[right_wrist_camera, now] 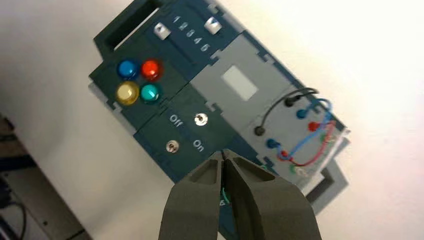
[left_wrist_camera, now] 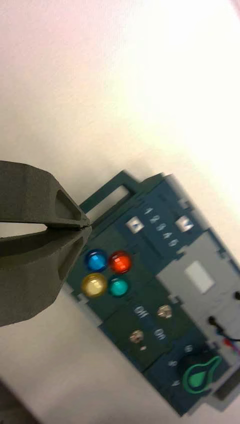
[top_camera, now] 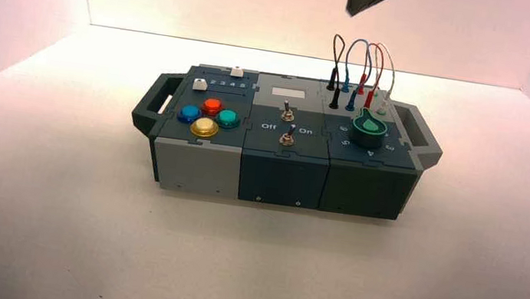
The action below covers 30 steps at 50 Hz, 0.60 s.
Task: Push the red button with the right gripper.
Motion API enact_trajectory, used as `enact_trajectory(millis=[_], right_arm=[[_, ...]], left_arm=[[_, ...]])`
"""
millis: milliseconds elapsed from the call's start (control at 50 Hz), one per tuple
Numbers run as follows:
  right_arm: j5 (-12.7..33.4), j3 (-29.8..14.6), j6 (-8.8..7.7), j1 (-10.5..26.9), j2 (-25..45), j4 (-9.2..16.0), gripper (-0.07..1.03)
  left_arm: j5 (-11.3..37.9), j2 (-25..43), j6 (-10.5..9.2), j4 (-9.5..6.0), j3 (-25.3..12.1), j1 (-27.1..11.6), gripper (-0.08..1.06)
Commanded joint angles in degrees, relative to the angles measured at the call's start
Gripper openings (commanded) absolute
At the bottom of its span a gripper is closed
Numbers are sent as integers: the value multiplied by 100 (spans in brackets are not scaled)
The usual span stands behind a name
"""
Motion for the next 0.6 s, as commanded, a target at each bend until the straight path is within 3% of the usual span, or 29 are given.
enact_trajectory(millis=[20, 280, 600], right_arm=[[-26, -193, -202, 105, 70, 70, -2], [-26, -439, -791, 510, 563, 62, -2], [-193, -888, -993, 879, 1266, -18, -2]], left_arm=[[141, -114, -26, -35, -132, 202, -3], [360, -360, -44, -88, 44, 519, -3], [457, -563, -290, -105, 272, 888, -3]])
